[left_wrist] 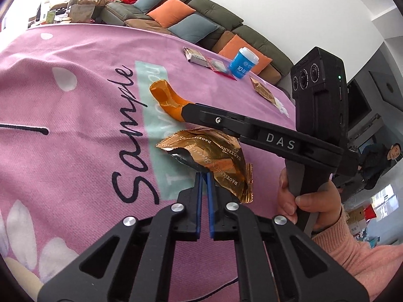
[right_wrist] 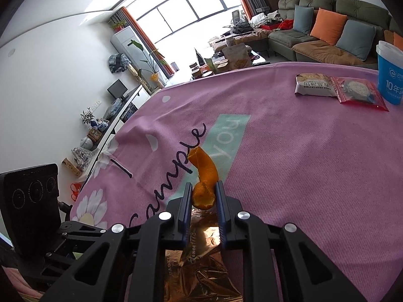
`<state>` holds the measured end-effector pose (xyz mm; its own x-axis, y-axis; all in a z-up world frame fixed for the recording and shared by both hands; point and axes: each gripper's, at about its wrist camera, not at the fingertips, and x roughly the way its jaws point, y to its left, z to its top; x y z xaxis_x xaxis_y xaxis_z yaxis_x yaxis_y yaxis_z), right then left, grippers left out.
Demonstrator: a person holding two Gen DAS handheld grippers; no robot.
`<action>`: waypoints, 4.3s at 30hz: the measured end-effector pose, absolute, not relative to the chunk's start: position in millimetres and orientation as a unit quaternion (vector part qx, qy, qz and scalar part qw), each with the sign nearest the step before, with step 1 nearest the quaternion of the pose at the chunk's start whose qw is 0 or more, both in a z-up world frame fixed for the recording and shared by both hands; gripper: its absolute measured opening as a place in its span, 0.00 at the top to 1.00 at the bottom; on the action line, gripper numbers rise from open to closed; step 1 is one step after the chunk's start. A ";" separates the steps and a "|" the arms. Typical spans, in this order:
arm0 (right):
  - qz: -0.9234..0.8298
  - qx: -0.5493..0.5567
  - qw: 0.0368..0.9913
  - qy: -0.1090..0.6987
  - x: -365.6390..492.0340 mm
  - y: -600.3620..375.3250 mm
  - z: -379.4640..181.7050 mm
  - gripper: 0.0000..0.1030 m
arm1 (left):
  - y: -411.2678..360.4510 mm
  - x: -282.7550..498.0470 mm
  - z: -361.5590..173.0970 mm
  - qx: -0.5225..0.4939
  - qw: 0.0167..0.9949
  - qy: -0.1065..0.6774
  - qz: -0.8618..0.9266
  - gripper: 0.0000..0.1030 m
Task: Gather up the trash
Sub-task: 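Grasp the gold foil bag with the left gripper while the right gripper grasps the orange peel, then carry the gold foil bag and orange peel over to the teal bin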
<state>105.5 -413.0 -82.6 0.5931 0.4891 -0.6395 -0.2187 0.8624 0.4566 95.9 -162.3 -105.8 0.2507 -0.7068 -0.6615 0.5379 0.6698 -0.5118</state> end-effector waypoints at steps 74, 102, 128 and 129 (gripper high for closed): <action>0.383 0.158 0.829 0.376 110.0 -259.9 -39.3 0.86 | 87.6 27.4 -26.1 -0.153 0.900 0.353 -0.206 0.99; 0.443 0.121 0.795 0.397 118.8 -176.7 -34.0 0.86 | 143.8 11.3 -13.6 -0.156 0.921 0.335 -0.119 0.99; 0.460 0.075 0.772 0.431 143.6 -91.6 -50.6 0.86 | 192.2 35.6 -50.3 -0.166 0.914 0.369 -0.033 0.99; 0.460 0.074 0.772 0.433 143.8 -89.3 -52.0 0.86 | 192.6 36.3 -51.7 -0.165 0.914 0.370 -0.031 0.99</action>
<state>143.8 -89.3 -52.0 0.2023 0.7744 -0.5995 -0.6457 0.5657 0.5129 36.3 192.6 -51.7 0.7236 -0.1781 -0.6669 -0.0658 0.9440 -0.3235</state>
